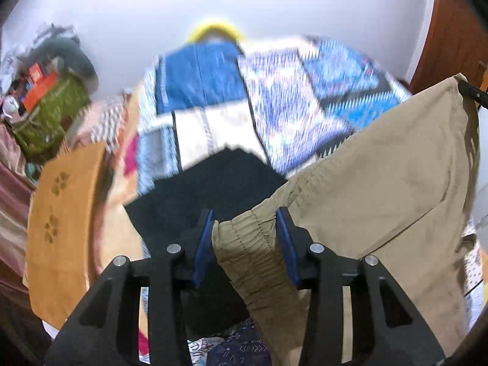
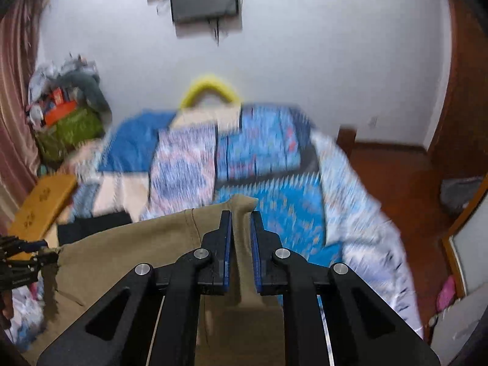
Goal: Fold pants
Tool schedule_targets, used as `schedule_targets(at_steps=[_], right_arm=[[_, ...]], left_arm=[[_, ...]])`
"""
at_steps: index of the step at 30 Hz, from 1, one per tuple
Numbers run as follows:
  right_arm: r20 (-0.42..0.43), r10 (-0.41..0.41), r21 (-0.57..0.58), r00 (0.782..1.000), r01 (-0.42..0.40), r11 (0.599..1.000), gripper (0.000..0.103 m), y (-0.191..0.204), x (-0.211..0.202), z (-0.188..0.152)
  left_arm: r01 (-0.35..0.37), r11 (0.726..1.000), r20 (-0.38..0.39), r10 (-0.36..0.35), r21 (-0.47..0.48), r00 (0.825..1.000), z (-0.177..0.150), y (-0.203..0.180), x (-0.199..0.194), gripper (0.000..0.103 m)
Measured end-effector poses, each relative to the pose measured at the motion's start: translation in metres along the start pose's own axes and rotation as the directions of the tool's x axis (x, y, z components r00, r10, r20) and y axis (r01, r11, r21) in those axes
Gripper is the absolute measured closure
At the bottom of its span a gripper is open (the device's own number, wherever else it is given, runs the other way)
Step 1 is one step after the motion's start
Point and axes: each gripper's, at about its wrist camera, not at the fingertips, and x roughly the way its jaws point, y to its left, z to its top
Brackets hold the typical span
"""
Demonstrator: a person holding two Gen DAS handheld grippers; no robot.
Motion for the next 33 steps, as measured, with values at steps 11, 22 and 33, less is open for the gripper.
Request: schedule_targets(at_steps=[11, 22, 33], right_arm=[[0.101, 0.046, -0.009, 0.994, -0.045, 0.999, 0.093, 0.012, -0.102, -0.018], [0.034, 0.015, 0.048, 0.999, -0.016, 0.999, 0.093, -0.008, -0.125, -0.067], [-0.148, 0.002, 0.144, 0.989, 0.020, 0.989, 0.093, -0.050, -0.025, -0.076]], left_arm=[[0.014, 0.998, 0.085, -0.018, 0.056, 0.996, -0.023, -0.008, -0.079, 0.102], [0.088, 0.995, -0.011, -0.088, 0.043, 0.996, -0.046, -0.016, -0.069, 0.049], [0.120, 0.992, -0.137, -0.123, -0.031, 0.983, -0.006, -0.024, 0.032, 0.025]])
